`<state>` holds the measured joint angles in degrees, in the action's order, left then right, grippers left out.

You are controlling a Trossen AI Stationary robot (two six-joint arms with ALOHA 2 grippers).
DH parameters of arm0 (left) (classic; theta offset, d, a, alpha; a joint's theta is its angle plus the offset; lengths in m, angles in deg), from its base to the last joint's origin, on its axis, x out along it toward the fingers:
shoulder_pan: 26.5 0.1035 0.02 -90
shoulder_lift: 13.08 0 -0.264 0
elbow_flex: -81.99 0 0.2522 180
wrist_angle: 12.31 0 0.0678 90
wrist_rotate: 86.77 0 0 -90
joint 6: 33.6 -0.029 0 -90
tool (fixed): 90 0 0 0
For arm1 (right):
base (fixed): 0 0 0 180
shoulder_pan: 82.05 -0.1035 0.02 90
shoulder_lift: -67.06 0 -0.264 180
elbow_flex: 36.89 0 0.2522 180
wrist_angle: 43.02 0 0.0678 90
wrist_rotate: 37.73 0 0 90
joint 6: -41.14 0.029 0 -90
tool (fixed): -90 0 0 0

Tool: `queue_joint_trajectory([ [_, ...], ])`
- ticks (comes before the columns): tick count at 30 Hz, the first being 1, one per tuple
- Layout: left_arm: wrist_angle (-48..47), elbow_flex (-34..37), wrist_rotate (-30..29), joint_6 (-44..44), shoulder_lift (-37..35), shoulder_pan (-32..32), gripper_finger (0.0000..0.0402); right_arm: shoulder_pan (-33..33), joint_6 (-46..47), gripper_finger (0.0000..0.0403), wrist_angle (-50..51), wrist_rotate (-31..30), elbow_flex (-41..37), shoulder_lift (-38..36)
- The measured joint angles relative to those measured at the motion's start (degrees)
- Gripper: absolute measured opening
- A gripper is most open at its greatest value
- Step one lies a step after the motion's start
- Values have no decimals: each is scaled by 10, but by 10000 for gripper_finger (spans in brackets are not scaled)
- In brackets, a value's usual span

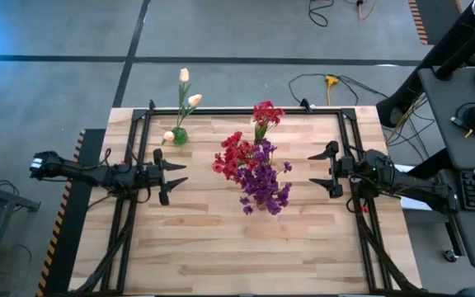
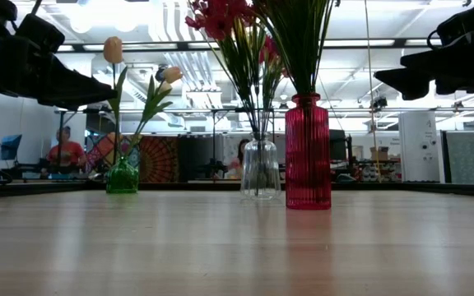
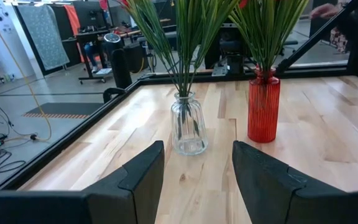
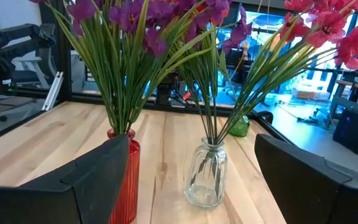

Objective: Sort flowers into vase by color
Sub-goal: Return to Home Position

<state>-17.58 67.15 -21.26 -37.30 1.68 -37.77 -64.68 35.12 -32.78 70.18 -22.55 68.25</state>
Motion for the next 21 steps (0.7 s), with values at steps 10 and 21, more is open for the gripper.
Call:
queue_joint_trajectory([
  [10, 0, 0, 0, 0, 1, 0, 173, -12, 0, 341, -12, 3, 1, 32],
  [21, 0, 0, 0, 0, 3, 0, 173, -14, 0, 341, -12, 5, 5, 101],
])
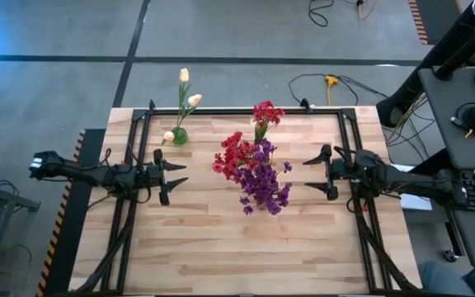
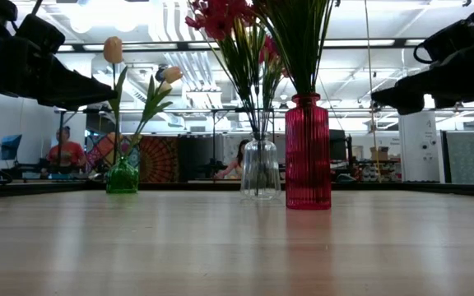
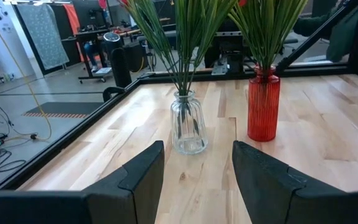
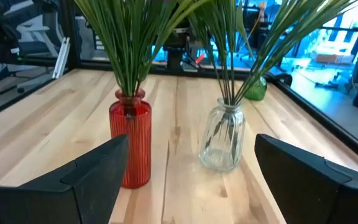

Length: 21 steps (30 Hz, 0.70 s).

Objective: Sort flowers into vase by color
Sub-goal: Return to Home Position

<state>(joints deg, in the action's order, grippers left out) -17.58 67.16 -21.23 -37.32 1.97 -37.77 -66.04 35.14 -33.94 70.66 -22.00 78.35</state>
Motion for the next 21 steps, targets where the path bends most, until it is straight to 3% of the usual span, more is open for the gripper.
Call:
queue_joint_trajectory([
  [21, 0, 0, 0, 0, 0, 0, 173, 0, 0, 341, -1, 0, 2, 19],
])
